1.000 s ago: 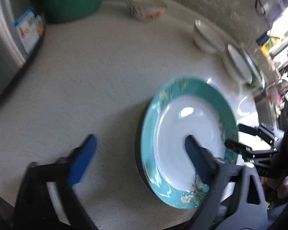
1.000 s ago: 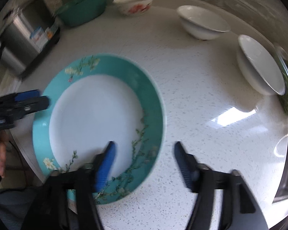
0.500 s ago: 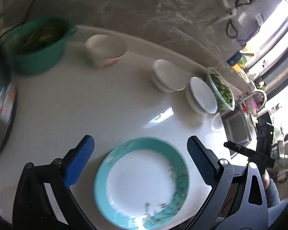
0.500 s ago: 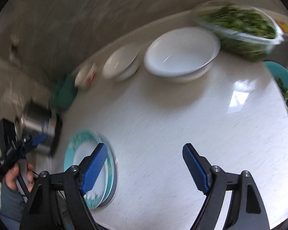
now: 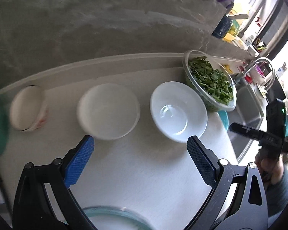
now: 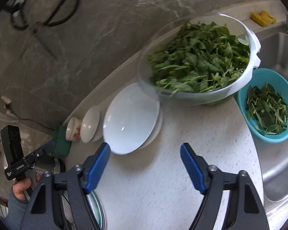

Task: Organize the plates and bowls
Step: 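Move the right tool to the large white bowl and grip its rim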

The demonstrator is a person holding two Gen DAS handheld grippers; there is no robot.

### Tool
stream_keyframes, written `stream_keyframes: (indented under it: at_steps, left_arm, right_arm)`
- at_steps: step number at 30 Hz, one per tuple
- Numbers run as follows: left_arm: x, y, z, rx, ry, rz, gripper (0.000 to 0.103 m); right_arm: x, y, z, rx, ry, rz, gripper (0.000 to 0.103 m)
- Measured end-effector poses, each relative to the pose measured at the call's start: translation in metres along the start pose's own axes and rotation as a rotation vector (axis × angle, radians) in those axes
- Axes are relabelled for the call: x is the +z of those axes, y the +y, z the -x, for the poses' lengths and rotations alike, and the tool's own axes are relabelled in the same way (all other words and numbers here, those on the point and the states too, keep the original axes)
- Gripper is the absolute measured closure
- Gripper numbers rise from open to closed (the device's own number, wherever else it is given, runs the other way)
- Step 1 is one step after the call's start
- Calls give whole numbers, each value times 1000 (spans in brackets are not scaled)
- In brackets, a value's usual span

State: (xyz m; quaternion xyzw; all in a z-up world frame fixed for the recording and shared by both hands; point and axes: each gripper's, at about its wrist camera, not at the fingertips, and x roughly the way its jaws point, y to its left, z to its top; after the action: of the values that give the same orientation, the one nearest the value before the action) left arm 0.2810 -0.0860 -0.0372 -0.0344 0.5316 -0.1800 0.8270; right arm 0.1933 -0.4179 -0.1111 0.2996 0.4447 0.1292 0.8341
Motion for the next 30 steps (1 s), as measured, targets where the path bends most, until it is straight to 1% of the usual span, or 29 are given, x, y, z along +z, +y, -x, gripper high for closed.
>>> stream_keyframes:
  at_steps: [2,4,6,10,11,13,15,17,20,22,24,26,28,30]
  left_arm:
    - [12,-10,-26,15,34,-6,6]
    - [20,-19,-45,32,52,-35,6]
    - [26,-25,-58,31,60,-56,6]
    - [40,-38,-79,47,73,-145,7]
    - [44,-39,-85,51,79,-156,9]
    - [52,-45,-100,41,96,-173,20]
    - [56,-47,-107,36,104,-186,26]
    - [62,-47,-117,43,113,-198,27]
    - [69,-47,-129,32,139,-211,34]
    - [72,-46,-135,14,157,-218,51]
    - [74,-46,-143,12,177,-226,59]
    - [76,-45,-151,29,189,-226,59]
    - [77,-41,-155,22,193,-213,59]
    - [77,-39,-158,18,201,-211,61]
  right_arm:
    - [6,-4,-11,1,10,-16,35]
    - [11,-8,-23,-7,24,-30,35]
    - [11,-11,-31,1,40,-49,35]
    - [13,-15,-41,3,58,-55,35]
    - [14,-16,-44,3,65,-59,35]
    - [15,-19,-48,4,74,-63,35]
    - [18,-22,-52,-3,81,-62,36]
    - [20,-25,-55,-3,85,-70,37]
    - [22,-27,-58,-3,88,-85,37]
    - [22,-28,-60,-1,88,-89,38]
    - [23,-27,-63,0,91,-89,38]
    - [23,-26,-65,0,95,-94,39]
    - [23,-27,-65,0,95,-96,40]
    - [22,-25,-68,-5,101,-92,44]
